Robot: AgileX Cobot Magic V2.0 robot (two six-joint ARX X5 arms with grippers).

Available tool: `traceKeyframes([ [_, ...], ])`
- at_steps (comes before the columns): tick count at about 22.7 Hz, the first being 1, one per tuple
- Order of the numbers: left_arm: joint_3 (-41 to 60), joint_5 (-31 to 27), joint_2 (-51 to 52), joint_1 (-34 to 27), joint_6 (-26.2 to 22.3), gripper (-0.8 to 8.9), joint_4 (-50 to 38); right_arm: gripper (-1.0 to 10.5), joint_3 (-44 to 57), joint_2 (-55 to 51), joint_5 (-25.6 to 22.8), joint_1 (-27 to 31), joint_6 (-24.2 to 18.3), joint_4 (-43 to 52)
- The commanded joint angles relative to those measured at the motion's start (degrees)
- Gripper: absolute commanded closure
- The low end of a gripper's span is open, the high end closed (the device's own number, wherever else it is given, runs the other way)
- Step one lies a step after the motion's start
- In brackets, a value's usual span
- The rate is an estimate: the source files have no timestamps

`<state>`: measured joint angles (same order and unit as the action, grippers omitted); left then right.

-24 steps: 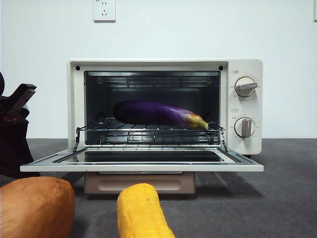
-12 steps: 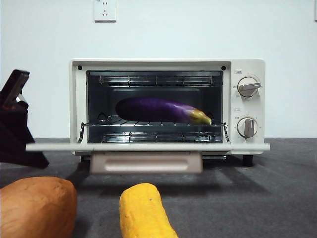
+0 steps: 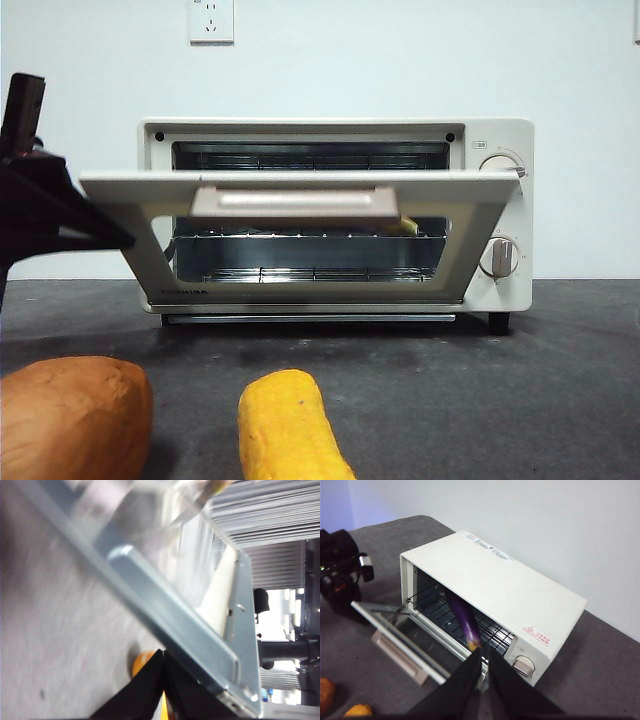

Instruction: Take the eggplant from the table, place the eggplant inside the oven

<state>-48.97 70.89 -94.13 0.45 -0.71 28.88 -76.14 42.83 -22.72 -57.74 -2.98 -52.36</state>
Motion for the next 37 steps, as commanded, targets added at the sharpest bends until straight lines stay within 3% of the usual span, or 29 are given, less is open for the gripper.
traceKeyframes([
  [1, -3.45, 1.20, -0.96, -0.44, 1.75, 8.07, -2.89, 9.4, -1.20, 0.44, -0.20, -0.70, 1.51, -0.26],
  [7, -8.35, 0.11, -0.96, -0.44, 10.69, 8.07, -13.07, 9.4, -1.20, 0.42, -0.17, -0.70, 2.56, -0.94],
  [13, -11.02, -6.84, -0.96, -0.33, 17.57, 8.07, -21.86, 9.4, -1.18, 0.44, -0.17, -0.70, 2.62, -2.21],
  [22, -11.56, -12.46, -0.87, -0.26, 19.91, 8.07, -24.30, 9.4, -1.05, 0.52, 0.24, -0.70, 4.11, -3.52],
  [27, -11.56, -13.05, 2.34, 0.57, 19.37, 8.07, -21.31, 9.4, -0.48, 1.81, 0.15, -0.66, 4.81, -3.58],
  [30, -11.56, -16.63, 7.63, 1.86, 17.90, 8.07, -18.71, 9.4, 1.33, 2.91, -0.37, -0.61, 5.62, -3.37],
  [33, -11.56, -23.80, 14.73, 3.80, 13.73, 8.07, -13.99, 9.4, 4.83, 4.00, -3.56, -0.44, 5.66, -2.25],
  [37, -11.23, -40.46, 24.76, 8.07, 6.54, 8.07, -6.01, 9.4, 13.03, 4.26, -5.09, 1.01, 5.79, 6.27],
])
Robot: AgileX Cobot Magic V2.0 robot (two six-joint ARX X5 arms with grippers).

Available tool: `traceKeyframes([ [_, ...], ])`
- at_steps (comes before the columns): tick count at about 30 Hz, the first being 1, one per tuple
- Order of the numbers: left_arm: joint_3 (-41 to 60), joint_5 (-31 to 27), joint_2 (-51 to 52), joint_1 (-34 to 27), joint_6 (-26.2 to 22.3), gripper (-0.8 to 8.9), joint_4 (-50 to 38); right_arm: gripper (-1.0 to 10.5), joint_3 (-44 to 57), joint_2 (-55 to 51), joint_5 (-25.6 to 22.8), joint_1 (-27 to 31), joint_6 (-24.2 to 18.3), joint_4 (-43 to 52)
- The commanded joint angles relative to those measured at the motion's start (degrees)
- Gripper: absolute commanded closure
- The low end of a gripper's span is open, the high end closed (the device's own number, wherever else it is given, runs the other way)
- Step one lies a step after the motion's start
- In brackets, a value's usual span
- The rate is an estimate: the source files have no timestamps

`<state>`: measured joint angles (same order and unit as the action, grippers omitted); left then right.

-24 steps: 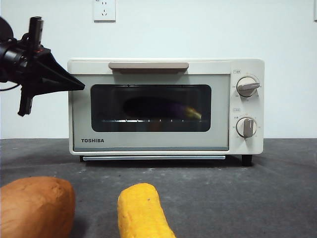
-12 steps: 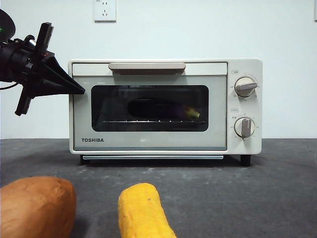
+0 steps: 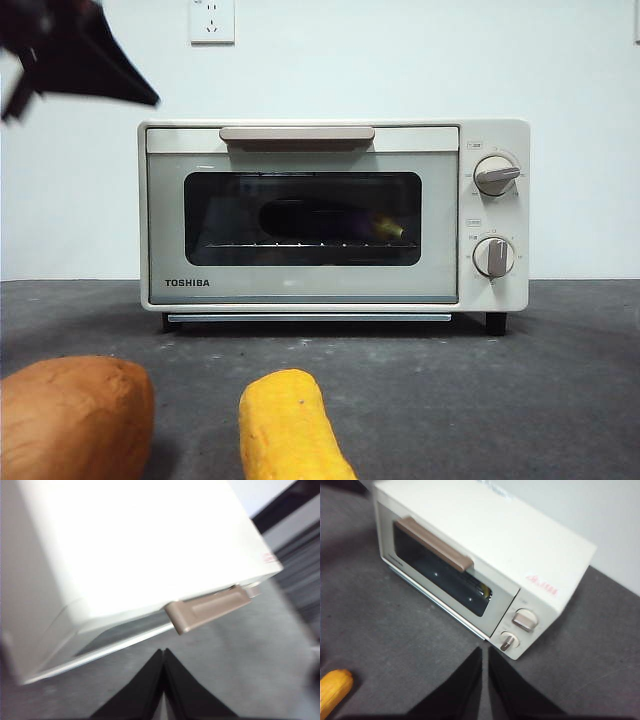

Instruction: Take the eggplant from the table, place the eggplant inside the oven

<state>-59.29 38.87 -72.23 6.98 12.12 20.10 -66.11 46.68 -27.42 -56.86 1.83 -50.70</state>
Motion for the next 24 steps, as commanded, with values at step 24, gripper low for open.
traceKeyframes([
  [24, 28.61, -31.85, 40.09, 14.36, -1.84, 8.05, 2.75, 9.4, 41.81, -3.30, 3.39, 8.26, 9.75, 50.93],
])
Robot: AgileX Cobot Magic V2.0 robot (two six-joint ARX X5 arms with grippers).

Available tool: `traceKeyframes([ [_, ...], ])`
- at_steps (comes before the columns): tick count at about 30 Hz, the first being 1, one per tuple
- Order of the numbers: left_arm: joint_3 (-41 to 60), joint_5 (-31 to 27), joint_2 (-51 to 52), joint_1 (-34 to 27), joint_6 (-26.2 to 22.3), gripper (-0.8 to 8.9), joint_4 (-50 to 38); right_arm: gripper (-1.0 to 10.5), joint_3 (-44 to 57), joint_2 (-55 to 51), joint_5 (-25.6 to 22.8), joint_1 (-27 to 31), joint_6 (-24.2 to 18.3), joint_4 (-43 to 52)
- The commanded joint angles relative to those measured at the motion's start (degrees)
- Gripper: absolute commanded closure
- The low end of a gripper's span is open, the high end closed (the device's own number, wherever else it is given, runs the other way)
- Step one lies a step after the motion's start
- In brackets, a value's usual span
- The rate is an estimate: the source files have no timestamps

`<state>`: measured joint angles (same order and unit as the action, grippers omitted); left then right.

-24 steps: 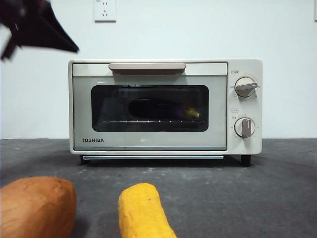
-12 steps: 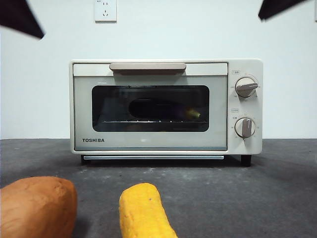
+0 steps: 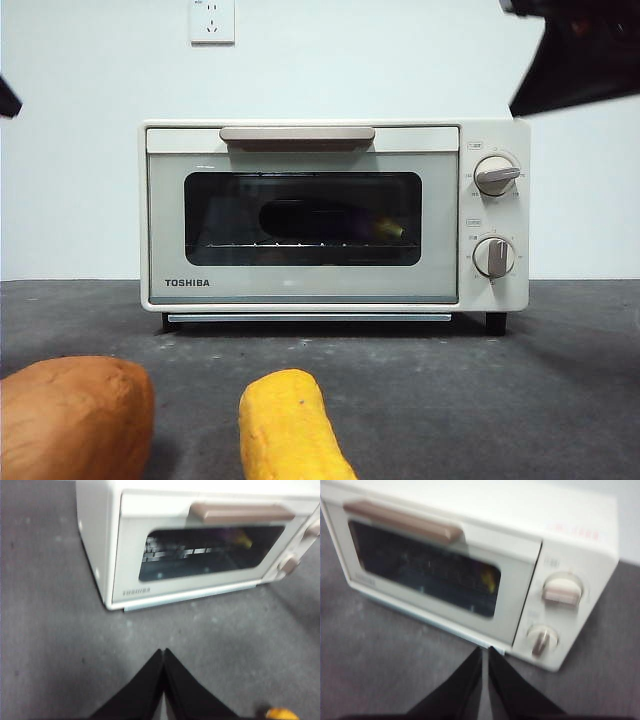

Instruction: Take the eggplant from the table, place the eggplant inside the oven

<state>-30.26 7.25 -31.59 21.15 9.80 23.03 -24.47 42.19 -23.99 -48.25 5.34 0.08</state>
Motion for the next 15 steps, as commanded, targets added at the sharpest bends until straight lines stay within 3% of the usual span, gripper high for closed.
traceKeyframes([
  [1, -0.42, -0.22, -0.66, 0.20, 0.61, 8.05, -0.50, 9.4, 0.15, 1.44, -0.09, -0.31, 7.04, 0.74],
  [11, -0.07, -0.15, -0.63, 0.50, 0.55, 8.05, -2.14, 9.4, 0.02, 1.11, -0.07, -0.31, 7.10, 1.60],
  [15, 0.33, -0.39, 7.32, 0.24, -0.48, 8.05, 0.15, 9.4, 0.02, 1.11, -0.04, -0.31, 7.10, 1.60],
])
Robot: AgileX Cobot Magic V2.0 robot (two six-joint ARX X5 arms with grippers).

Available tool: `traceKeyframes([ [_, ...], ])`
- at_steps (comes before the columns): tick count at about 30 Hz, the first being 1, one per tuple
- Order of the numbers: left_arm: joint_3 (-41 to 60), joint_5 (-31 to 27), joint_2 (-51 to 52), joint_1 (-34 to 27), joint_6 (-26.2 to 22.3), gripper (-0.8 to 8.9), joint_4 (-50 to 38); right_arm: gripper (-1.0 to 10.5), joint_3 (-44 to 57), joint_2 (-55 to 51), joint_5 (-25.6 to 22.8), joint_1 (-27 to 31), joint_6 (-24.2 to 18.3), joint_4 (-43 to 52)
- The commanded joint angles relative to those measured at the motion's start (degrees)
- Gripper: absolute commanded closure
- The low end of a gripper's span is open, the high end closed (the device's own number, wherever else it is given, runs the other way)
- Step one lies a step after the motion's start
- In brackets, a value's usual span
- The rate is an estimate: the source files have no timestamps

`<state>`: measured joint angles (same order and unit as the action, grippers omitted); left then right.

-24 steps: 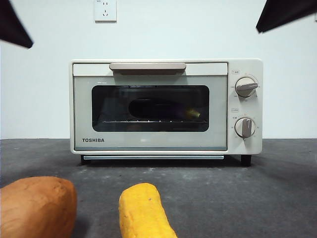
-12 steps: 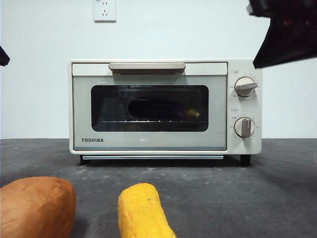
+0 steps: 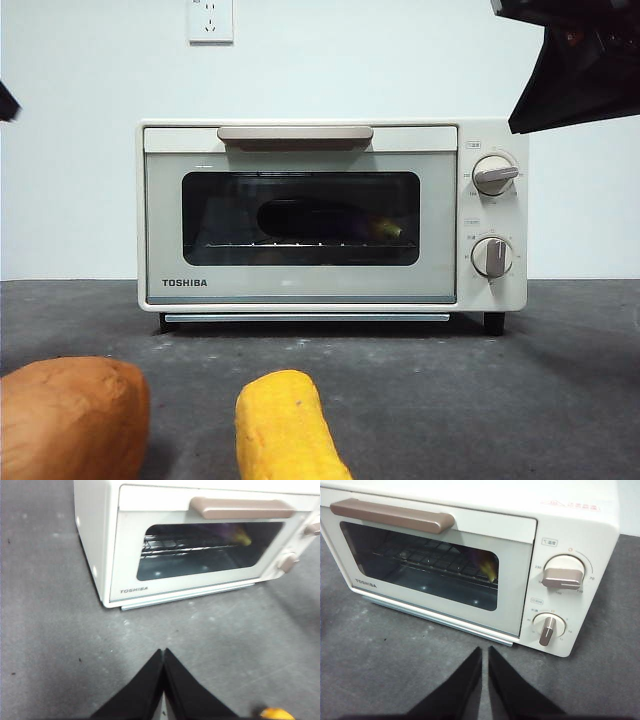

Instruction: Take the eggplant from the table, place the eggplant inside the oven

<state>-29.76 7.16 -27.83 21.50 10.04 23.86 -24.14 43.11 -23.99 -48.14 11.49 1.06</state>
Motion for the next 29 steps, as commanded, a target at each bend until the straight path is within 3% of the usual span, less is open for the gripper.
traceKeyframes([
  [1, -0.17, -0.31, 5.64, -0.50, -2.51, 8.05, -0.66, 9.4, -0.31, 0.20, -0.04, -0.42, 0.94, 0.61],
  [4, -0.02, -0.28, 13.31, -3.72, -8.90, 8.05, -0.85, 9.4, -0.31, 0.20, -0.07, -0.42, 0.94, 0.61],
  [12, 4.39, -2.73, 26.38, -15.32, -16.37, 8.05, -2.97, 9.4, -0.31, 0.20, -0.07, -0.42, 0.96, 0.61],
  [18, 10.67, -2.69, 27.67, -19.02, -16.48, 8.05, -4.00, 9.4, -0.31, 0.17, -0.07, -0.42, 0.94, 0.63],
  [24, 19.43, -2.67, 27.67, -19.28, -16.46, 8.05, -10.14, 9.4, -0.31, 0.17, -0.07, -0.42, 0.94, 0.61],
  [29, 24.20, -2.69, 27.67, -19.28, -16.46, 8.05, -10.08, 9.4, -0.31, 0.17, -0.07, -0.42, 0.96, 0.61],
])
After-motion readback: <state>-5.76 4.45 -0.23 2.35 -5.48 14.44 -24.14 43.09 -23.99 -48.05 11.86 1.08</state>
